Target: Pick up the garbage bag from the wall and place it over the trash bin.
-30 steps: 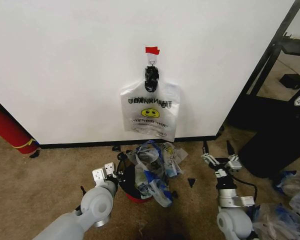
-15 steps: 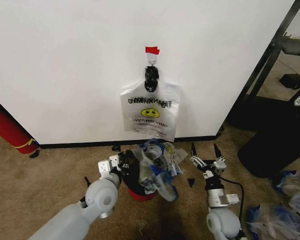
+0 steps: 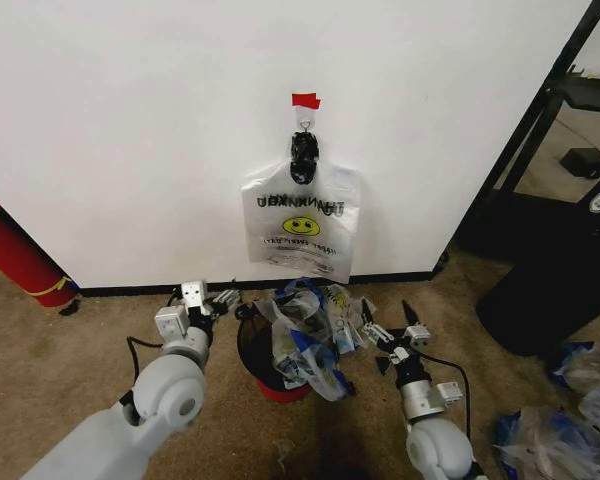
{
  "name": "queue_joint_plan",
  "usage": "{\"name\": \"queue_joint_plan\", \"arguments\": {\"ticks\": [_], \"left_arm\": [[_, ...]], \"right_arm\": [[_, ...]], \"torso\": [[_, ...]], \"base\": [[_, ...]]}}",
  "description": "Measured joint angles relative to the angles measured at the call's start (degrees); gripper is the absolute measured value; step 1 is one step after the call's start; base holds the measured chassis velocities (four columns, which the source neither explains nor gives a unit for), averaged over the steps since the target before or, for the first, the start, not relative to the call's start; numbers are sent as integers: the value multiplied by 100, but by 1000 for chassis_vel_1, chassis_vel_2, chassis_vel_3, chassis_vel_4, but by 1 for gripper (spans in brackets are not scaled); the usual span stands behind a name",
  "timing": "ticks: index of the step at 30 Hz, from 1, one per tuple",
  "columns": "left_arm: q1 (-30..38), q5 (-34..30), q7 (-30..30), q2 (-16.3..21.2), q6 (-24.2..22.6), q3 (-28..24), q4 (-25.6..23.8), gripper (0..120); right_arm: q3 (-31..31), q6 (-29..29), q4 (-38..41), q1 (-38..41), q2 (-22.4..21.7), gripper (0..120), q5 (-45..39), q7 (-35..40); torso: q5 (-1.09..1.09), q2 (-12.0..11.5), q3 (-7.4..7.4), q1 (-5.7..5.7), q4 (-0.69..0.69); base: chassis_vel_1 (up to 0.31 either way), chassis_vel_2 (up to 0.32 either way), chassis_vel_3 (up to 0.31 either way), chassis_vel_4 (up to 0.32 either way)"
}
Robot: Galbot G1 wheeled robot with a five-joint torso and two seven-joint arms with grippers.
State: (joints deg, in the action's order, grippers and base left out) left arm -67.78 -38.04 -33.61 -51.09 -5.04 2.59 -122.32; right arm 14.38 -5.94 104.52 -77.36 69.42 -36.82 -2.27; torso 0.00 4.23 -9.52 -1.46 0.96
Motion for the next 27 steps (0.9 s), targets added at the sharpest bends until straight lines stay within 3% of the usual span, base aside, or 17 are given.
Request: {"name": "queue_joint_plan", "arguments": {"ticks": [5,9,13,17,27], "left_arm": [[-492,598,289,-60,290,141,-153,100],[-773,768,310,-69,367,308,-263,100],[-818,804,296,-89,369,359,-286,100],[-920,890,257,-226,369,393,-291,100],[-1056,1008,157,-283,403,437,-271,100]], "right_arm": [[-419,969,109,619,-385,100,-847,107],[-732,2357,110,1453,-664,100,-1408,513],[-844,2973,113,1734,-778,100,-1712,574],[-944,4661,-127,2286,-837,100,-1945,582],[-1173,4897,-537,2633,-597,100,-1899,701]], "torso": [[2,0,0,0,-3],[1,0,0,0,1],[1,0,0,0,2],[0,0,0,0,2],[0,0,0,0,2]], "base": [[0,0,0,0],[0,0,0,0],[0,0,0,0],[0,0,0,0],[0,0,0,0]]}}
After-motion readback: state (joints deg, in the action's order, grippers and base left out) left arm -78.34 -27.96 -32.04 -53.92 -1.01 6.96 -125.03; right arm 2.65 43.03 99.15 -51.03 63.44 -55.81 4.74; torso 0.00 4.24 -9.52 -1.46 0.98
